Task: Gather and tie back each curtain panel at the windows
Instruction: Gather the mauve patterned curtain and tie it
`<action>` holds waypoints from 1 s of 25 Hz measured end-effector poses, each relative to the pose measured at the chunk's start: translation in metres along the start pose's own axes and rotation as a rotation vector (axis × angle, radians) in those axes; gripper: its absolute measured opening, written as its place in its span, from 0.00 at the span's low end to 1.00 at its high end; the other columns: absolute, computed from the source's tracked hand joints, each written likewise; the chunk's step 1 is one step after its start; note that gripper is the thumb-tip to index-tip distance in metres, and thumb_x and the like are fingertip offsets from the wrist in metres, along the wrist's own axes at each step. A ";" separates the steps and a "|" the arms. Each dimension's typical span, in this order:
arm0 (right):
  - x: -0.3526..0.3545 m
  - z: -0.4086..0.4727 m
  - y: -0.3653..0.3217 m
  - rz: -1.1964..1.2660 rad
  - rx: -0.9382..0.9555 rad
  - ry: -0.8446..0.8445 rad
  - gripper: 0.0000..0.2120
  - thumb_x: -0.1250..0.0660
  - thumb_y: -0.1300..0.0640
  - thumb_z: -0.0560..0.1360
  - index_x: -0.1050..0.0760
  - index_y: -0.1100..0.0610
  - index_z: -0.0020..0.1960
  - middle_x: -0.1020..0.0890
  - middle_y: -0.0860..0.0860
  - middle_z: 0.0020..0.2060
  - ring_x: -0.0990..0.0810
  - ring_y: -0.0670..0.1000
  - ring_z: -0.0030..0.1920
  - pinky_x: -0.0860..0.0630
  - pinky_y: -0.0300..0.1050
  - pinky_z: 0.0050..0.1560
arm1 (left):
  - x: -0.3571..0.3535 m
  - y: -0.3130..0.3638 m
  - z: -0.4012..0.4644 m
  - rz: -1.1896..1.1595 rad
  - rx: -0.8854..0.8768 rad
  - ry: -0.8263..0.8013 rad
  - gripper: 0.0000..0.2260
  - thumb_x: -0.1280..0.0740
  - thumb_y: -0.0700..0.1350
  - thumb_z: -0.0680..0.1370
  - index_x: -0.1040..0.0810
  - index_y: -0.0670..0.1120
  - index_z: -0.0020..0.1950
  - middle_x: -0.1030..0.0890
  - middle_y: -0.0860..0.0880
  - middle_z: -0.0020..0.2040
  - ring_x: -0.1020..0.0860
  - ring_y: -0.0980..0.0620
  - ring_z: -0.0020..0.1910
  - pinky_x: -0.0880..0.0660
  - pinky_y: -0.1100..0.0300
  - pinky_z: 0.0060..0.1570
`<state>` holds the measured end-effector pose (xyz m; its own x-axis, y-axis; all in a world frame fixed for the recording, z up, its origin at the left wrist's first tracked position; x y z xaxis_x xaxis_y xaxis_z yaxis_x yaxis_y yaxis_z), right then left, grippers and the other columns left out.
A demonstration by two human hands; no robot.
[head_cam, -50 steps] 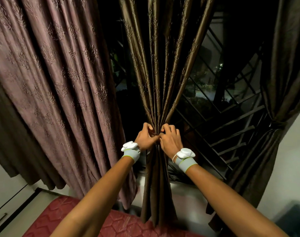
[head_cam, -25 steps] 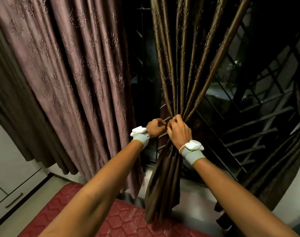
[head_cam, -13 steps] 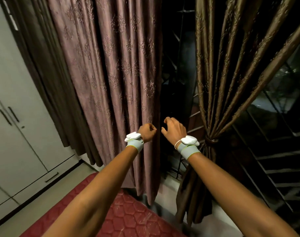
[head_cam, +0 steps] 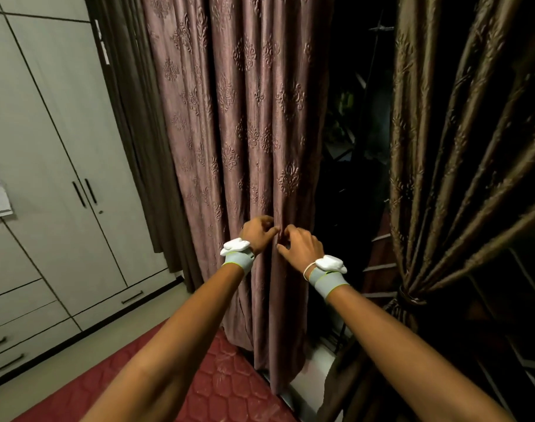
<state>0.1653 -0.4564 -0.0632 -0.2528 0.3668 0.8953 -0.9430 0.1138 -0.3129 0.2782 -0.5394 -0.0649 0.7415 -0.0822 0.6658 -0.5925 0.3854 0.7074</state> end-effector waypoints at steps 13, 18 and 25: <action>-0.008 0.023 0.046 0.478 -0.126 0.179 0.12 0.31 0.60 0.70 0.34 0.54 0.34 0.23 0.56 0.35 0.24 0.62 0.37 0.37 0.45 0.33 | -0.035 0.020 0.010 -0.192 -0.142 -0.130 0.08 0.34 0.42 0.79 0.19 0.38 0.46 0.21 0.48 0.38 0.27 0.67 0.33 0.32 0.73 0.39; -0.010 0.029 0.068 0.557 -0.239 0.173 0.13 0.34 0.65 0.68 0.33 0.51 0.33 0.24 0.51 0.31 0.28 0.54 0.32 0.30 0.45 0.35 | -0.018 -0.015 0.038 -0.204 0.138 0.260 0.19 0.31 0.48 0.76 0.27 0.38 0.62 0.21 0.40 0.57 0.23 0.41 0.57 0.28 0.49 0.59; -0.011 0.035 0.087 0.530 -0.301 0.173 0.15 0.37 0.68 0.68 0.32 0.50 0.32 0.23 0.51 0.32 0.23 0.56 0.34 0.24 0.50 0.38 | -0.003 -0.018 0.071 -0.083 0.220 0.103 0.21 0.31 0.49 0.75 0.27 0.41 0.64 0.21 0.37 0.60 0.24 0.36 0.61 0.27 0.50 0.58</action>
<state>0.0782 -0.4823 -0.0889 -0.6061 0.5858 0.5380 -0.5911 0.1209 -0.7975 0.2641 -0.6109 -0.0626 0.8122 -0.0065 0.5833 -0.5738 0.1710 0.8009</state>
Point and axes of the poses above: each hand's wrist, its own z-axis towards the middle knuckle, its own x-axis out of the back of the hand, y = z × x, the point moved 6 cm from there along z, towards the middle knuckle
